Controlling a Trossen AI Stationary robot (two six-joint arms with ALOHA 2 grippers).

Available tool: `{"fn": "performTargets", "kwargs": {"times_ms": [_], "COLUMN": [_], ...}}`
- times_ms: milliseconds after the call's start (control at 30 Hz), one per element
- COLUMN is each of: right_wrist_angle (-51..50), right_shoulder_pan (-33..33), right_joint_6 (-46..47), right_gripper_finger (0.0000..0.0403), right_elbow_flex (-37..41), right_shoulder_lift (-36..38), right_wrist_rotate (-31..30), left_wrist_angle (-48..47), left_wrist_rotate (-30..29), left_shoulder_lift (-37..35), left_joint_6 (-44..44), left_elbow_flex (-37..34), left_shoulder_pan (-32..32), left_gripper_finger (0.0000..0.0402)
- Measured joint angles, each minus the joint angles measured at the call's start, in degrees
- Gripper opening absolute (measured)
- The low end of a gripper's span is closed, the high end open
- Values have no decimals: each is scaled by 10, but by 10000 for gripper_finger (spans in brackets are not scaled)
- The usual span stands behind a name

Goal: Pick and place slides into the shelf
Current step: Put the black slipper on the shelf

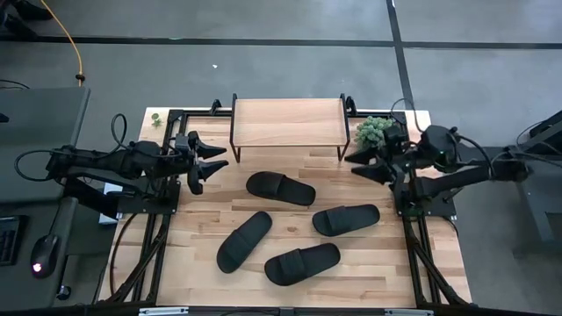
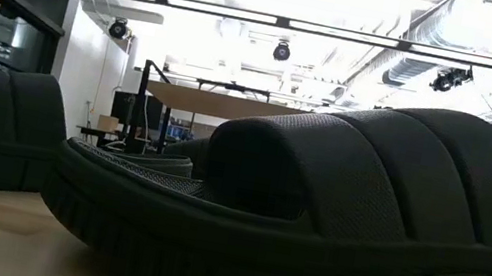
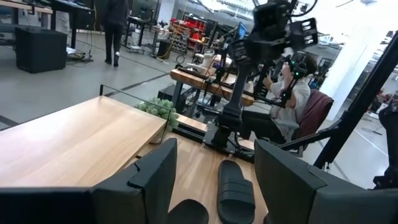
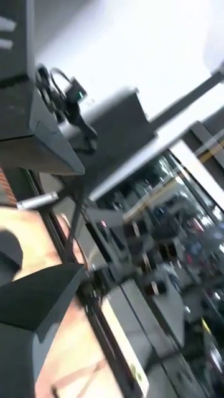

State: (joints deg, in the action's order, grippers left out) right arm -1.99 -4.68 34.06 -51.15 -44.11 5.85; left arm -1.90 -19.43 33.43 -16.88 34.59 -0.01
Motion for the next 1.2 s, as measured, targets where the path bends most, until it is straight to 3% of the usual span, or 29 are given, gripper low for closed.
{"fn": "performTargets", "kwargs": {"times_ms": [200,400,533,800,1200], "right_wrist_angle": [-71,-174,-213,-235,-236], "right_shoulder_pan": [-80,-154,-185,-227,-239], "right_joint_6": [7,44,63,81,121], "right_gripper_finger": [234,234,234,234,234], "right_elbow_flex": [-66,-107,-108,-108,-108], "right_shoulder_lift": [-63,-107,-127,-175,-244], "right_wrist_rotate": [-8,-108,-131,-132,-151], "left_wrist_angle": [-2,-14,-14,-13,-13], "left_wrist_rotate": [0,0,0,0,-1], "left_shoulder_lift": [0,0,0,0,0], "left_joint_6": [1,1,1,1,1], "left_elbow_flex": [0,0,0,0,0], "left_shoulder_pan": [0,0,0,0,0], "left_gripper_finger": [198,198,198,198,198]}}
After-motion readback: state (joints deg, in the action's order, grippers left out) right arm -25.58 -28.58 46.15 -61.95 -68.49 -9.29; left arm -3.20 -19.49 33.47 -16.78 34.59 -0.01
